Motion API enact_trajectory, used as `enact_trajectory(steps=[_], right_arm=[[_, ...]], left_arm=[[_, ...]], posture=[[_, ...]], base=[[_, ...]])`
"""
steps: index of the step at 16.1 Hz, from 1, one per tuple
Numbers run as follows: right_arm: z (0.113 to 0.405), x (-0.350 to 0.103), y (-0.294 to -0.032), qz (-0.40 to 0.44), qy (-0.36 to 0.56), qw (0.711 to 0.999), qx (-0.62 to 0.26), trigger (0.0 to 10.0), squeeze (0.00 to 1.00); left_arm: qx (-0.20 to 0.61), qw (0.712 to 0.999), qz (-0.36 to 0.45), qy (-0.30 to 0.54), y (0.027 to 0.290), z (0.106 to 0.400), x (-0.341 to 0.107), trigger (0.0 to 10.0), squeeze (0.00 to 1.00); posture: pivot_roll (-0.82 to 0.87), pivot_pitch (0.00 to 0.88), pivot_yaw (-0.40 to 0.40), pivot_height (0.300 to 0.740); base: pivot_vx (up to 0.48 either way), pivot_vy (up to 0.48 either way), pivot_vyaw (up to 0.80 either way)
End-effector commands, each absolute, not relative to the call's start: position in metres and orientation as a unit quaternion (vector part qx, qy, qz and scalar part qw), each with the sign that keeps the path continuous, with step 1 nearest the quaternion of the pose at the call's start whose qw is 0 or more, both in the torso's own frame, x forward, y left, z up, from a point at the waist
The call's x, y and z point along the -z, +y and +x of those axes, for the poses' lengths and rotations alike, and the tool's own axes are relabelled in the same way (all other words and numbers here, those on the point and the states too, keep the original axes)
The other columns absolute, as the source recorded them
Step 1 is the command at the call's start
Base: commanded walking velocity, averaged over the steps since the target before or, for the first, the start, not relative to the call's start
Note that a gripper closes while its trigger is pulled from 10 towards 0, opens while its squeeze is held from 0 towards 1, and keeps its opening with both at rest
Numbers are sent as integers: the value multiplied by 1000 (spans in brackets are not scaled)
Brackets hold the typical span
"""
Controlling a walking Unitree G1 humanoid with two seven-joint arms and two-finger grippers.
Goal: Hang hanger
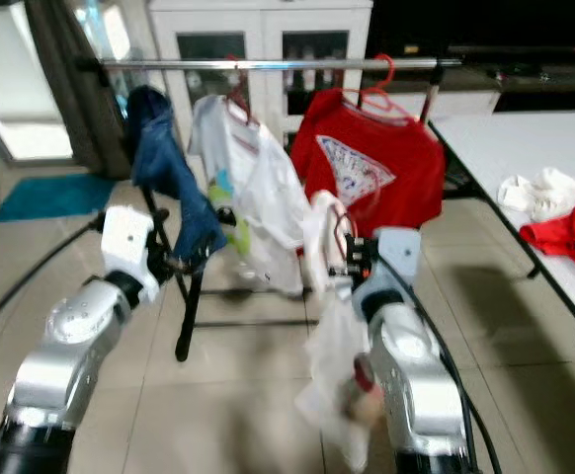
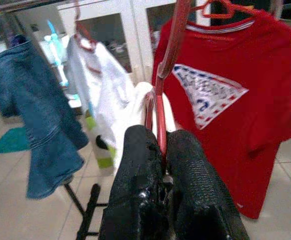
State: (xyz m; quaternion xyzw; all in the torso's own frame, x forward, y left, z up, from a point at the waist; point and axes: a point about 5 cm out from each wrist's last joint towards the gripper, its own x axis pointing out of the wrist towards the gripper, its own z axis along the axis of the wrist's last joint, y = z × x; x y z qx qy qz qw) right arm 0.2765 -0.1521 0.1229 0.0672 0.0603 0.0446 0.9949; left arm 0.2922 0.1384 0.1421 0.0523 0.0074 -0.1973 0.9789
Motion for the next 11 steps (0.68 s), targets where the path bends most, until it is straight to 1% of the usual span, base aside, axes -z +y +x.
enact_trajectory(steps=[1,3,5,8,10,11], right_arm=[[277,-129,-159,63,46,996,-35,10000,0],[277,-130,-161,59,43,997,-32,10000,0],[278,-131,-168,47,42,998,-19,10000,0],[281,-133,-176,42,39,998,-16,10000,0],[281,-132,-176,37,44,998,-25,10000,0],[281,-130,-172,30,52,997,-47,10000,0]], left_arm=[[210,976,54,4,133,292,-144,10000,0],[212,976,56,5,133,292,-144,10000,0],[217,974,58,6,132,293,-143,10000,0],[228,971,65,5,130,294,-143,10000,0],[229,971,65,4,129,294,-143,10000,0],[229,971,64,4,129,294,-143,10000,0]], posture=[[-123,0,47,740],[-126,0,50,740],[-130,0,53,740],[-129,0,51,740],[-128,0,45,740],[-127,0,39,740]], base=[[379,0,0],[382,0,0],[379,0,0],[381,0,-800],[381,0,0],[382,0,0]])
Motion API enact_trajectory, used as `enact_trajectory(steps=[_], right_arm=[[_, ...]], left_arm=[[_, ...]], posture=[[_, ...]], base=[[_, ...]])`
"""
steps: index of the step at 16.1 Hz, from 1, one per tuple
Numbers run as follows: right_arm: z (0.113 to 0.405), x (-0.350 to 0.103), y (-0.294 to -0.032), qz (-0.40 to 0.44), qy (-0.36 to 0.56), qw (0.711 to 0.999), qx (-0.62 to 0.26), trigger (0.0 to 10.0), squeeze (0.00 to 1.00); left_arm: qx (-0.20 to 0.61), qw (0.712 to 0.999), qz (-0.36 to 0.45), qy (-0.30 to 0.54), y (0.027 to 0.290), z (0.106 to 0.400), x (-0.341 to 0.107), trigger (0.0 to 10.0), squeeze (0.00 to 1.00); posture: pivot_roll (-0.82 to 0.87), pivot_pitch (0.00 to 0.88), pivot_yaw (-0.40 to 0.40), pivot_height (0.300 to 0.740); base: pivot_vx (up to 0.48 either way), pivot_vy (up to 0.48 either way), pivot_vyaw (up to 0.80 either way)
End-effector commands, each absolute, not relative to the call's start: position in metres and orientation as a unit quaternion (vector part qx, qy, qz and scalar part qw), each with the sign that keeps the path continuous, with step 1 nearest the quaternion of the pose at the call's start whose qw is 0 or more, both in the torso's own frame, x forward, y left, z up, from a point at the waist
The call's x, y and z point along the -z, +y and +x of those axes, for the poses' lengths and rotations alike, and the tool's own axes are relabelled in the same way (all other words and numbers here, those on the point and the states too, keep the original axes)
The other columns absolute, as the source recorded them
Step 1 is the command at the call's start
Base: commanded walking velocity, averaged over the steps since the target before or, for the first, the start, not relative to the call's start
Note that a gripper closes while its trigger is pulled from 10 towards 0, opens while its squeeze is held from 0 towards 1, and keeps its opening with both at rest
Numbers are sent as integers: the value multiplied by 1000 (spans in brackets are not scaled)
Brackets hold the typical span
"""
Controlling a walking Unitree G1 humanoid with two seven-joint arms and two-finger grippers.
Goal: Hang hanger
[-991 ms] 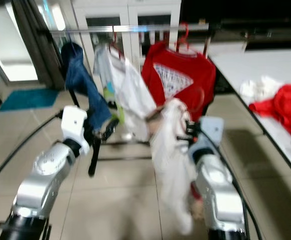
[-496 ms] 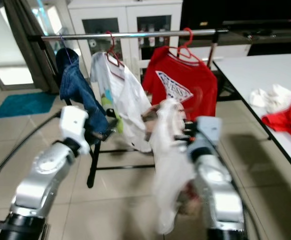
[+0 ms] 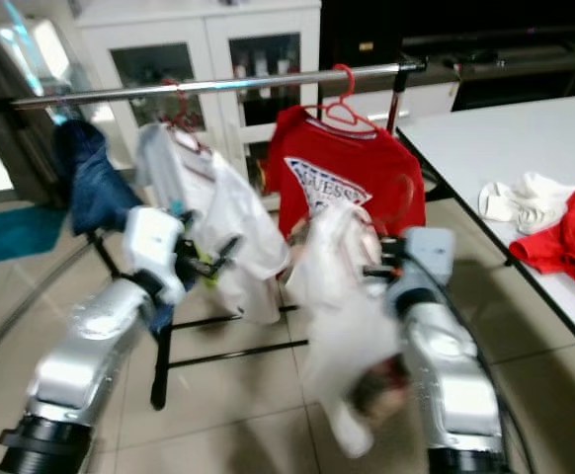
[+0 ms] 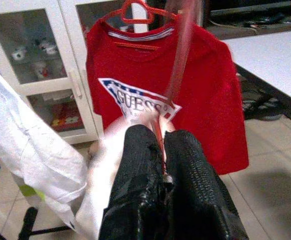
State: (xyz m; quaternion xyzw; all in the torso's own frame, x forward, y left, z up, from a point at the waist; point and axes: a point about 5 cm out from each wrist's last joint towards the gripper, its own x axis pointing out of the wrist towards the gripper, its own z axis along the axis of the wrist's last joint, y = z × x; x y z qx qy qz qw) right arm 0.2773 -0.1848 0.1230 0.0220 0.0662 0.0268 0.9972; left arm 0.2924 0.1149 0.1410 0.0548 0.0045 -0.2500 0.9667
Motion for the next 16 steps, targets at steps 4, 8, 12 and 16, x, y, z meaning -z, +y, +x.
enact_trajectory(steps=[4,8,12,16], right_arm=[[284,-128,-166,11,60,995,-77,10000,0],[288,-126,-171,-34,70,994,-77,10000,0],[287,-125,-171,-28,70,994,-84,10000,0],[287,-127,-174,-28,58,994,-83,10000,0]], left_arm=[[225,972,62,1,129,294,-143,10000,0],[225,972,63,-3,126,295,-142,10000,0],[229,971,71,-4,125,293,-142,10000,0],[246,965,95,-5,120,291,-141,10000,0]], posture=[[-122,0,26,740],[-122,0,19,740],[-122,0,12,740],[-124,0,24,740]], base=[[380,0,0],[382,0,400],[381,0,539],[378,0,0]])
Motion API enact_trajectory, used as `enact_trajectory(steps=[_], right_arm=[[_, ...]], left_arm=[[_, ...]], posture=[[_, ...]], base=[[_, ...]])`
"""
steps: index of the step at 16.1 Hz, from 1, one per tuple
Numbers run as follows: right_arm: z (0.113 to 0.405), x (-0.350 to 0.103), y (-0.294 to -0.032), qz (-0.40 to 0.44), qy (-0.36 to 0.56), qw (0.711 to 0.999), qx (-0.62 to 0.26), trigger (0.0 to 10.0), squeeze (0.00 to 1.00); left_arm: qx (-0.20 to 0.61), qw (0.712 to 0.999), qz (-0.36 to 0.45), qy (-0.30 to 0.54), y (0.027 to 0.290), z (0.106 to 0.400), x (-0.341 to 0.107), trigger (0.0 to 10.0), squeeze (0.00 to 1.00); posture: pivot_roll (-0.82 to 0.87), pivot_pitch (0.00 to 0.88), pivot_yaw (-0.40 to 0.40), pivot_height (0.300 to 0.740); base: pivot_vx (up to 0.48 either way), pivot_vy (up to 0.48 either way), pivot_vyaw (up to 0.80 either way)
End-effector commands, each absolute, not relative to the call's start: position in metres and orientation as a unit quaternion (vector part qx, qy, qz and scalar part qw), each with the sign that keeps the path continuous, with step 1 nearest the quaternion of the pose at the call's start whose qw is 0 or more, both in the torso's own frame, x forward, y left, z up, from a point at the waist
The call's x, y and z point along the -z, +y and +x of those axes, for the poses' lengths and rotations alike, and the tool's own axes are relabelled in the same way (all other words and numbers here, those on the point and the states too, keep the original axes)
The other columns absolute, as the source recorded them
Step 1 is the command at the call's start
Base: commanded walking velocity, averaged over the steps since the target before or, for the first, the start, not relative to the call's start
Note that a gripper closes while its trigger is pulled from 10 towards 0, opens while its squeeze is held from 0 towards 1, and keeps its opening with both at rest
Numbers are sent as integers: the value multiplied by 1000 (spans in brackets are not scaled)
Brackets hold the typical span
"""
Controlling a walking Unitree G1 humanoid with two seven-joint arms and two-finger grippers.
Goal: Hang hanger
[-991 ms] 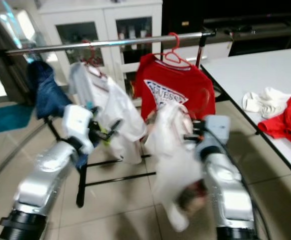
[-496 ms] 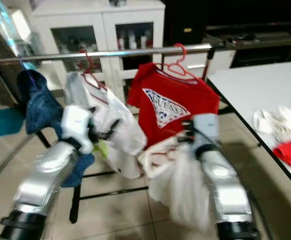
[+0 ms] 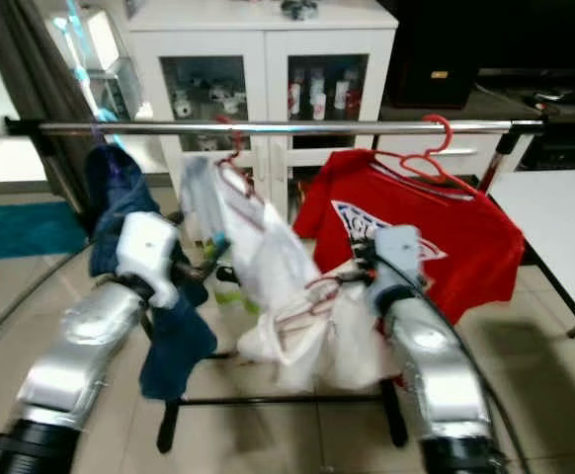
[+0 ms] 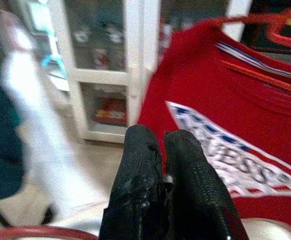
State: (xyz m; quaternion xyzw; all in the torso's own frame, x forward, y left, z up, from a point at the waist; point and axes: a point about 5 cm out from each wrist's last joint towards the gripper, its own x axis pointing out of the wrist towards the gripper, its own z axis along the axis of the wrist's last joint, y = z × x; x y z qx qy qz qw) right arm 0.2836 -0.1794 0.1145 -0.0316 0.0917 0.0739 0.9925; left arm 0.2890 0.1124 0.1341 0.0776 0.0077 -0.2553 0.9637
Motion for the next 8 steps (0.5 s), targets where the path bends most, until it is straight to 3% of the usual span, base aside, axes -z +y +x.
enact_trajectory(steps=[1,6,8], right_arm=[[287,-128,-174,-33,53,994,-87,10000,0],[282,-137,-177,-80,12,989,-122,10000,0],[276,-140,-181,-134,-14,975,-174,10000,0]], left_arm=[[247,964,95,-5,120,292,-141,10000,0],[252,963,97,-5,116,292,-141,10000,0],[254,963,92,-7,116,290,-141,10000,0]], posture=[[-124,0,24,740],[-130,0,28,740],[-122,0,13,740]], base=[[371,0,0],[347,0,0],[0,0,0]])
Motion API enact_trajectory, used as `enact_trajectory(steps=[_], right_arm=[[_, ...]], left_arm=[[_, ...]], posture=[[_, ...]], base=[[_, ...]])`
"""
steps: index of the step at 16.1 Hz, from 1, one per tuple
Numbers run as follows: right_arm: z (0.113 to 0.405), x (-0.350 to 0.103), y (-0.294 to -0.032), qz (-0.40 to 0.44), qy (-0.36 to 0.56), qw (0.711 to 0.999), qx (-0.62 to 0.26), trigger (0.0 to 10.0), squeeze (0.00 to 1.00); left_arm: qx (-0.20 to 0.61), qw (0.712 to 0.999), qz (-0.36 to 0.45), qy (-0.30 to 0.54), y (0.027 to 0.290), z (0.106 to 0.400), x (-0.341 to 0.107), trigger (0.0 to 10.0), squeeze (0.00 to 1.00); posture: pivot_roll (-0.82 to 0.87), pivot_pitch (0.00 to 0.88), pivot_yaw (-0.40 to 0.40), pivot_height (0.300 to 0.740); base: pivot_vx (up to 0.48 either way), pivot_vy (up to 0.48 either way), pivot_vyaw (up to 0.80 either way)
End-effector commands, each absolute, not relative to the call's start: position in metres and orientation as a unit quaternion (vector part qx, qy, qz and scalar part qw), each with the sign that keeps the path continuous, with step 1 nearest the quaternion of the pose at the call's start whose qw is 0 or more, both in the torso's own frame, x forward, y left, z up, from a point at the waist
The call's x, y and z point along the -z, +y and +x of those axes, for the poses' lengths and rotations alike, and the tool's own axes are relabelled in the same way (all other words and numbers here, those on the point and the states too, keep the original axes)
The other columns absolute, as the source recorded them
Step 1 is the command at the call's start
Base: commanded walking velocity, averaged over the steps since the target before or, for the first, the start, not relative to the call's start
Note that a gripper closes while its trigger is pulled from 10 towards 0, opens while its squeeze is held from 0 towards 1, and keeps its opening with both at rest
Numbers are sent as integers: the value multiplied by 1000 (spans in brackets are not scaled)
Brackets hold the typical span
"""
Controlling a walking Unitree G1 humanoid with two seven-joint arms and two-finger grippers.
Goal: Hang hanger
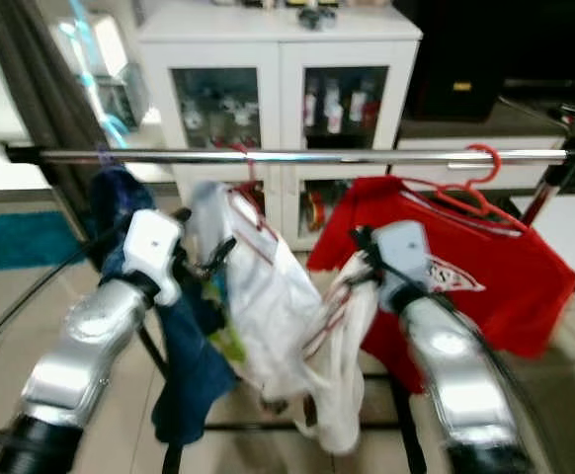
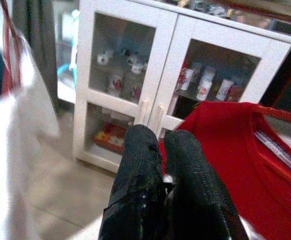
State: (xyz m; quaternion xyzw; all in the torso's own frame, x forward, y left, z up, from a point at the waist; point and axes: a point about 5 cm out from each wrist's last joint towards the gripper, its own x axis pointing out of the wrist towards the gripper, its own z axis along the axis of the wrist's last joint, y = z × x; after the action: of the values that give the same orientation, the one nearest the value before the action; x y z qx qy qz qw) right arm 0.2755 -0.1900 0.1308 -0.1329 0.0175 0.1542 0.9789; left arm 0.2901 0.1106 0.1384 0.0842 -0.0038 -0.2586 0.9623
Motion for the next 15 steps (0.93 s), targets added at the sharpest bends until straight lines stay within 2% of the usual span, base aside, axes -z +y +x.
enact_trajectory(steps=[1,4,15], right_arm=[[275,-140,-183,-135,-14,974,-183,10000,0],[270,-142,-194,-144,-19,967,-207,10000,0],[270,-142,-194,-144,-19,967,-207,10000,0]], left_arm=[[253,963,93,-7,116,289,-141,10000,0],[250,964,97,-6,118,286,-139,10000,0],[250,964,97,-6,118,286,-139,10000,0]], posture=[[-122,0,8,740],[-121,0,0,740],[-121,0,0,740]], base=[[0,0,0],[0,0,0],[0,0,0]])
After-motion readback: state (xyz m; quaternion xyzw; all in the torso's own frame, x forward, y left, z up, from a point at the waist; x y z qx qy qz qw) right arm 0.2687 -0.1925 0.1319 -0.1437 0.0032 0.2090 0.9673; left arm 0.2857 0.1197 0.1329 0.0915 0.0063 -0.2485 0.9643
